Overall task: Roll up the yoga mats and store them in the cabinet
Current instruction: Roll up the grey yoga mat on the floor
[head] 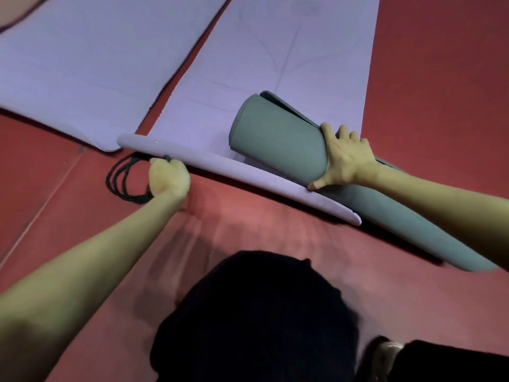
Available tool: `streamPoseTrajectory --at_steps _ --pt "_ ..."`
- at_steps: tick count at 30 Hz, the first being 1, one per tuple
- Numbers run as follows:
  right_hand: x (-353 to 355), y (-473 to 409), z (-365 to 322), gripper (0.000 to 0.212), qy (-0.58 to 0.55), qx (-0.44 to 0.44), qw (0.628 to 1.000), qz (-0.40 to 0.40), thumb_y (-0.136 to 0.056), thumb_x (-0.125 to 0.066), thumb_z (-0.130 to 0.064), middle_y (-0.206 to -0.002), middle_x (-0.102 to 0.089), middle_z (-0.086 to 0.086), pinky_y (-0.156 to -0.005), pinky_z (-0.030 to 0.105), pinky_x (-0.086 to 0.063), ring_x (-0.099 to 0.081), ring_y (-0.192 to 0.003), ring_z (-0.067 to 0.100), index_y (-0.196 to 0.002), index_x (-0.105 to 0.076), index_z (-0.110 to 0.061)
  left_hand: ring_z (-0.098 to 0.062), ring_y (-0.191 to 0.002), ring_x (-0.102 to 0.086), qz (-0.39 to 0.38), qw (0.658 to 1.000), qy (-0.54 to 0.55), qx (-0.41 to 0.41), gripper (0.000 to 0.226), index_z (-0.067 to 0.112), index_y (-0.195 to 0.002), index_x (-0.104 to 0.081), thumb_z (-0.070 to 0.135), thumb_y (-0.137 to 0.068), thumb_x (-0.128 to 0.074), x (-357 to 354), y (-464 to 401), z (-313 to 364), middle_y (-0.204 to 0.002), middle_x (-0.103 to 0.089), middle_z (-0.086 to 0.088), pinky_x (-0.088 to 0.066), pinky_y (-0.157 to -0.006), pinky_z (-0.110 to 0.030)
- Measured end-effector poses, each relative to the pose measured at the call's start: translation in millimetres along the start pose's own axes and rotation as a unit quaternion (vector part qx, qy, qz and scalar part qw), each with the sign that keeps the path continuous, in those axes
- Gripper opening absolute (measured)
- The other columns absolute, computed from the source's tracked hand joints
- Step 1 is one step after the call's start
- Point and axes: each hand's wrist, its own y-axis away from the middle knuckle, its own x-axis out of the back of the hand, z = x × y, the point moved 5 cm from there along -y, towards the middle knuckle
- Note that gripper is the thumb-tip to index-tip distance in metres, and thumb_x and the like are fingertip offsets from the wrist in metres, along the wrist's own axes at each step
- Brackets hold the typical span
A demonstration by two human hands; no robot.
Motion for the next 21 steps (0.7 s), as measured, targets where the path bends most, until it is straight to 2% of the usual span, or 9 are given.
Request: streamPoseTrajectory --at_steps 2,3,4,6,9,14,18,21 --pt "11.2 5.2 5.0 0.133 -0.006 0.008 1.000 0.004 -0.034 -0.085 -0.069 -0.122 -0.043 0.016 -0.086 0.049 -0.043 -0.050 -0.108 0.040 -0.139 -0.022 -0.017 -0.038 -0.081 -0.059 -0.035 0.997 0.058 -0.041 0.022 -0.003 -0.083 -0.060 0.013 -0.084 -0.043 -2.6 12.0 34.2 -0.085 -0.064 -0.022 -0.044 -0.073 -0.039" --pt "18.0 7.4 8.4 0.132 -0.008 0.011 1.000 0.005 -0.035 -0.085 -0.069 -0.122 -0.043 0.015 -0.086 0.049 -0.044 -0.051 -0.108 0.039 -0.139 -0.022 -0.017 -0.033 -0.065 -0.053 -0.066 0.993 0.088 -0.050 0.019 0.003 -0.070 -0.056 0.013 -0.081 -0.044 -6.6 17.4 53.9 -0.069 -0.058 -0.016 -0.041 -0.062 -0.036" --pt "25.4 9.4 12.3 0.130 -0.012 0.014 1.000 0.006 -0.037 -0.085 -0.069 -0.121 -0.044 0.015 -0.086 0.049 -0.045 -0.052 -0.108 0.039 -0.139 -0.022 -0.017 -0.027 -0.056 -0.046 -0.104 0.984 0.134 -0.046 0.018 0.007 -0.065 -0.052 0.013 -0.080 -0.045 -11.7 22.9 74.4 -0.063 -0.052 -0.011 -0.037 -0.054 -0.032" --pt "42.8 13.2 21.9 0.128 -0.026 0.014 0.999 0.018 -0.038 -0.084 -0.069 -0.121 -0.044 0.014 -0.087 0.048 -0.047 -0.053 -0.108 0.039 -0.138 -0.023 -0.016 -0.017 -0.045 -0.036 -0.183 0.956 0.229 -0.014 0.021 0.013 -0.066 -0.048 0.008 -0.086 -0.043 -21.4 34.5 117.1 -0.062 -0.048 -0.005 -0.029 -0.042 -0.020" --pt "73.4 19.6 43.4 0.128 -0.062 0.008 0.997 0.050 -0.041 -0.084 -0.069 -0.121 -0.045 0.014 -0.087 0.050 -0.047 -0.053 -0.108 0.040 -0.139 -0.023 -0.014 -0.009 -0.035 -0.026 -0.241 0.930 0.276 0.020 0.021 0.017 -0.071 -0.040 0.009 -0.091 -0.043 -27.2 50.5 172.4 -0.061 -0.036 -0.001 -0.018 -0.036 -0.012" --pt "128.9 34.2 88.2 0.125 -0.127 -0.015 0.985 0.118 -0.043 -0.083 -0.069 -0.122 -0.044 0.012 -0.084 0.049 -0.046 -0.055 -0.106 0.038 -0.138 -0.023 -0.015 -0.009 -0.034 -0.015 -0.329 0.881 0.339 0.040 0.039 0.019 -0.068 -0.031 0.038 -0.086 -0.060 -25.7 88.1 256.4 -0.047 -0.023 0.007 -0.012 -0.034 -0.016" --pt "172.4 44.9 121.6 0.124 -0.192 -0.025 0.966 0.173 -0.043 -0.085 -0.067 -0.124 -0.044 0.009 -0.085 0.048 -0.046 -0.054 -0.108 0.035 -0.138 -0.023 -0.017 -0.012 -0.046 -0.010 -0.428 0.819 0.381 -0.020 0.051 0.023 -0.066 -0.022 0.062 -0.086 -0.050 -16.7 134.8 335.5 -0.057 -0.021 0.005 -0.008 -0.041 -0.023" --pt "198.1 52.5 146.4 0.124 -0.263 -0.035 0.940 0.212 -0.040 -0.086 -0.066 -0.132 -0.043 0.005 -0.091 0.049 -0.046 -0.053 -0.114 0.033 -0.136 -0.022 -0.020 -0.012 -0.050 -0.010 -0.472 0.789 0.386 -0.077 0.056 0.024 -0.061 -0.021 0.068 -0.085 -0.044 -3.3 170.0 395.0 -0.054 -0.024 0.006 -0.007 -0.043 -0.024"
